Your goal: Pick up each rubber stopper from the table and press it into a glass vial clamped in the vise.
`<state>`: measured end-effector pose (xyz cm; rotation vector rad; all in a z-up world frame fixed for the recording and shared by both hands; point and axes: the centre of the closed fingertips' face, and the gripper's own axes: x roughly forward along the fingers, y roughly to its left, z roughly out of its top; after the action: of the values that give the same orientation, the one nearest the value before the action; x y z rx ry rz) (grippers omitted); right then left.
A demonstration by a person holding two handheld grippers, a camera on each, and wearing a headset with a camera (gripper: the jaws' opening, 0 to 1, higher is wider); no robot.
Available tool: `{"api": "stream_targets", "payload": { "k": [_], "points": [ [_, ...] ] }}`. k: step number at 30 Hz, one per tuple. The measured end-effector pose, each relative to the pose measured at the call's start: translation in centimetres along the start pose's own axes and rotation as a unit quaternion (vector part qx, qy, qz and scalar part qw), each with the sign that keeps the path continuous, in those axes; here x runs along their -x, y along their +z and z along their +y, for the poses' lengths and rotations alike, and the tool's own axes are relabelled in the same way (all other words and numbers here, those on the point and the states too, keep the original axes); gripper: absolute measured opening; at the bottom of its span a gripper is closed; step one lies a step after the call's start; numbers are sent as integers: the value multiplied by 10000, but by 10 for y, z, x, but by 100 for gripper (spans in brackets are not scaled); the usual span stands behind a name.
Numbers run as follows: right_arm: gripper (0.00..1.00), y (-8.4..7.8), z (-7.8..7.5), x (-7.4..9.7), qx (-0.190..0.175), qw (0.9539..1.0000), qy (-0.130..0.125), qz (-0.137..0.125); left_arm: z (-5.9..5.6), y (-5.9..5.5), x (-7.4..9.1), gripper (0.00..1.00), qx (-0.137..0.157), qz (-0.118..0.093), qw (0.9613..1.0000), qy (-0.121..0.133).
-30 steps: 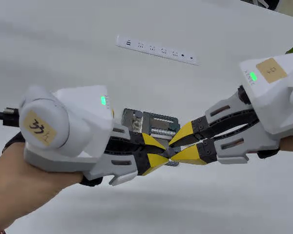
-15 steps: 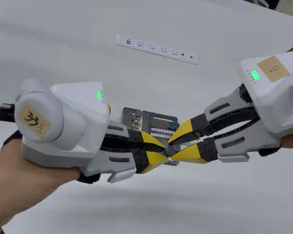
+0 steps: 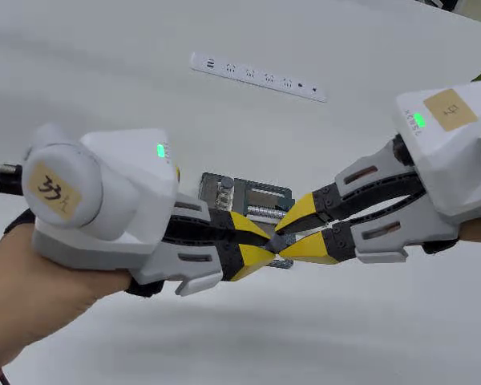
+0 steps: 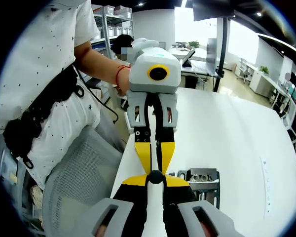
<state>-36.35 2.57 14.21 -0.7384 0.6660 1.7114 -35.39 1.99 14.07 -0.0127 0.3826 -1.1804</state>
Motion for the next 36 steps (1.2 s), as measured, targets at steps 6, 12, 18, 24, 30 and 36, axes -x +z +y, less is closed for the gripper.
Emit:
{"api": "stream_targets", "payload": {
  "k": [6, 12, 18, 24, 30, 36],
  "points": [
    [5, 0, 1, -3, -50, 10000, 13, 26, 0, -3, 1, 4, -82, -26, 10000, 15],
    [5, 1, -1, -6, -111, 9999, 34, 37, 0, -5, 4, 4, -221, -63, 9997, 63],
    [5, 4, -5, -4, -165, 9999, 8, 16, 5, -9, 10, 7, -222, -106, 9995, 192],
    [5, 6, -17, -1, -283, 9995, -162, 24, 13, -17, 21, 19, -257, -66, 9989, 389],
    [5, 5, -34, -3, -417, 9983, -373, 133, 27, -24, 32, 32, -177, -63, 9977, 651],
    [5, 5, -52, -8, -557, 9967, -511, 279, 40, -29, 42, 43, -170, -138, 9960, 864]
  ]
}}
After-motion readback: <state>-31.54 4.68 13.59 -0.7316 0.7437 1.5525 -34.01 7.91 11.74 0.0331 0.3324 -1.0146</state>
